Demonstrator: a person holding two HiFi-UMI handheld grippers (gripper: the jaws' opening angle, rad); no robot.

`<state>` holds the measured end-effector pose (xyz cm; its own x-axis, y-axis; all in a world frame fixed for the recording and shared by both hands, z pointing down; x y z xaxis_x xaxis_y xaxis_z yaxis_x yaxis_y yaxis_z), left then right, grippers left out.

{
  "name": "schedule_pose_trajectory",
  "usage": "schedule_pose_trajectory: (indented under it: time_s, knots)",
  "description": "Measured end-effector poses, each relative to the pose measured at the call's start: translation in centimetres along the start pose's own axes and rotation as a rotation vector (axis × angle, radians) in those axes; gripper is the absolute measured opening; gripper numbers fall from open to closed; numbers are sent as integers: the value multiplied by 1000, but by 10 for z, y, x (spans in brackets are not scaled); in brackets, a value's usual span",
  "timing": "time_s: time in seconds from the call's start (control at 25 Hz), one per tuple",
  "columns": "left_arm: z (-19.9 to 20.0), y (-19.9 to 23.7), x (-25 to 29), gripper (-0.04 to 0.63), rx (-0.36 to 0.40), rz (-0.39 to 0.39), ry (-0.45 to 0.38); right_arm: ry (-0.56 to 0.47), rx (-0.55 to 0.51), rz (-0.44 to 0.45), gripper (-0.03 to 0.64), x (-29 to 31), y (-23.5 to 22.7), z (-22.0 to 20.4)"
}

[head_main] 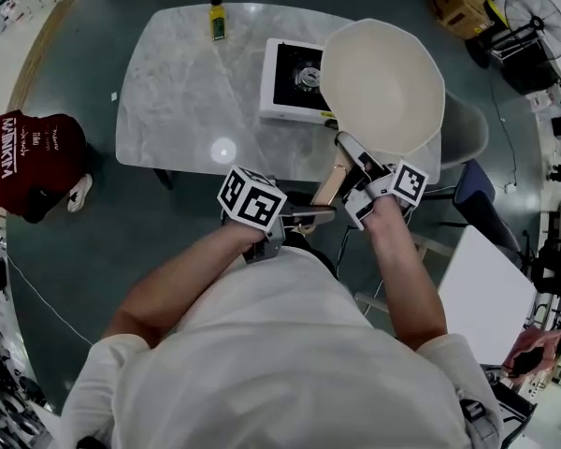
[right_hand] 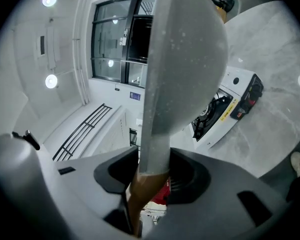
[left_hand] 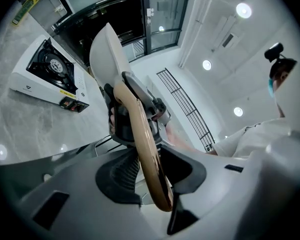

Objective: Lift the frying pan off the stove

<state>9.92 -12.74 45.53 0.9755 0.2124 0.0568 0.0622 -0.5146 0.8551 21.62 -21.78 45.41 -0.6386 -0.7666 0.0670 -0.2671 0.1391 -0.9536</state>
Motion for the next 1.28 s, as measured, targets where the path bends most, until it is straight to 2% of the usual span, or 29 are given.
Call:
schedule_pose_trajectory:
  time_s: [0.28, 0.52, 1.28]
  knots:
    - [-28, -24, -18, 141, 25, -47, 85, -92, 10, -13, 176, -27, 16, -36]
    - [-68, -50, -36, 144, 37, -83, 130, -136, 2, -32, 176, -46, 34, -84]
    - [-68, -55, -42, 144, 43, -115, 157, -159, -7, -34, 178, -51, 37, -87]
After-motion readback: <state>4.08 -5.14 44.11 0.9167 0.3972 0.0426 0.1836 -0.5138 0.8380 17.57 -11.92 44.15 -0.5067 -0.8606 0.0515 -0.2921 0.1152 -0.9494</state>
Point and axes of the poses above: the fingertips, and each gripper's own axes: x forward along the fingers, y to its left, z out of its top, the point moved 5 cm from there along -x, backward along the fingers, and after that the axes turned 1 degree about -z, right-handed, at the moved point
